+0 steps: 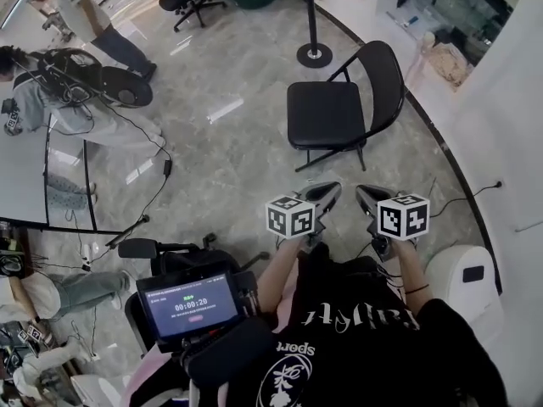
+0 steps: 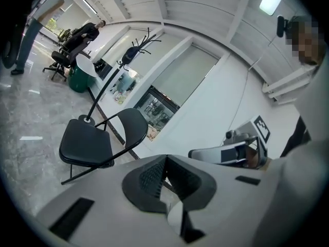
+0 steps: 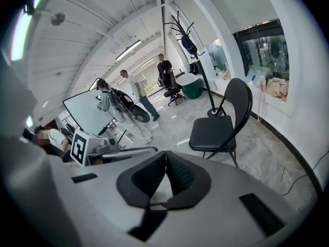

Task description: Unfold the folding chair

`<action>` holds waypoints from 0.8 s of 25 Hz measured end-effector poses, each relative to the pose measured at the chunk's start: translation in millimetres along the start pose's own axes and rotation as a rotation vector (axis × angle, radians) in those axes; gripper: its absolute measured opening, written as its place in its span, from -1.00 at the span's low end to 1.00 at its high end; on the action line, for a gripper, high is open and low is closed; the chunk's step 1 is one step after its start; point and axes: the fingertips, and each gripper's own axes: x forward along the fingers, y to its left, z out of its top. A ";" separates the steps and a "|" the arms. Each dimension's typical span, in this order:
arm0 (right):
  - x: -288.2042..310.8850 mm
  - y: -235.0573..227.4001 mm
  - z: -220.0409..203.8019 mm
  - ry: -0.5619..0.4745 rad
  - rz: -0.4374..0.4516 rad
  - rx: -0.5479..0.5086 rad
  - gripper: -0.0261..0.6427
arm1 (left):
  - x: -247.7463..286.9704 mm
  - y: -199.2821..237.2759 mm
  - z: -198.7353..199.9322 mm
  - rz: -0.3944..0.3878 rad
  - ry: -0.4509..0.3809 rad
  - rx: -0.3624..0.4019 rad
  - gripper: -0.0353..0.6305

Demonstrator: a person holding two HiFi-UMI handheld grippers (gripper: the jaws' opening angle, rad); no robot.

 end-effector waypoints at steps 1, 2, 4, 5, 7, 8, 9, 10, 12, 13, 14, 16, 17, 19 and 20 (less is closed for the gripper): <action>-7.0 -3.7 0.2 -0.009 -0.003 -0.002 -0.87 | 2.9 -7.2 -1.5 0.000 -0.004 0.004 -0.88; -14.5 -8.0 0.1 -0.019 -0.004 0.003 -0.87 | 6.4 -14.0 -3.1 0.001 -0.007 0.008 -0.88; -30.1 -17.3 -2.2 -0.039 -0.006 0.024 -0.87 | 14.0 -27.1 -7.2 0.010 -0.015 0.011 -0.88; -38.4 -21.5 -5.2 -0.045 -0.008 0.036 -0.87 | 17.3 -34.6 -10.1 0.015 -0.018 0.010 -0.88; -56.1 -27.3 -14.2 -0.048 -0.011 0.050 -0.87 | 22.3 -53.0 -17.7 0.016 -0.020 0.014 -0.88; -64.6 -29.3 -19.4 -0.047 -0.011 0.052 -0.87 | 24.6 -63.0 -22.0 0.013 -0.019 0.019 -0.88; -72.4 -31.3 -24.9 -0.045 -0.008 0.053 -0.87 | 27.1 -72.3 -26.7 0.012 -0.017 0.025 -0.88; -79.2 -33.3 -30.5 -0.044 -0.005 0.053 -0.87 | 29.8 -80.6 -31.8 0.014 -0.014 0.029 -0.88; -90.1 -36.9 -42.0 -0.041 0.006 0.057 -0.87 | 35.0 -93.9 -42.5 0.021 -0.010 0.032 -0.88; -94.6 -38.1 -47.8 -0.039 0.011 0.058 -0.87 | 37.3 -99.3 -47.8 0.023 -0.009 0.032 -0.88; -98.5 -38.6 -53.2 -0.037 0.016 0.057 -0.87 | 38.9 -104.1 -52.7 0.026 -0.008 0.032 -0.88; -104.6 -37.3 -61.7 -0.031 0.028 0.050 -0.87 | 39.7 -111.9 -60.2 0.035 -0.009 0.034 -0.88; -107.2 -36.1 -64.5 -0.030 0.035 0.046 -0.87 | 39.2 -115.3 -62.8 0.040 -0.009 0.037 -0.88; -112.2 -34.6 -67.7 -0.031 0.045 0.040 -0.87 | 38.3 -121.2 -66.6 0.048 -0.009 0.045 -0.88; -114.5 -34.4 -68.2 -0.033 0.048 0.038 -0.87 | 37.8 -123.4 -67.7 0.051 -0.009 0.049 -0.88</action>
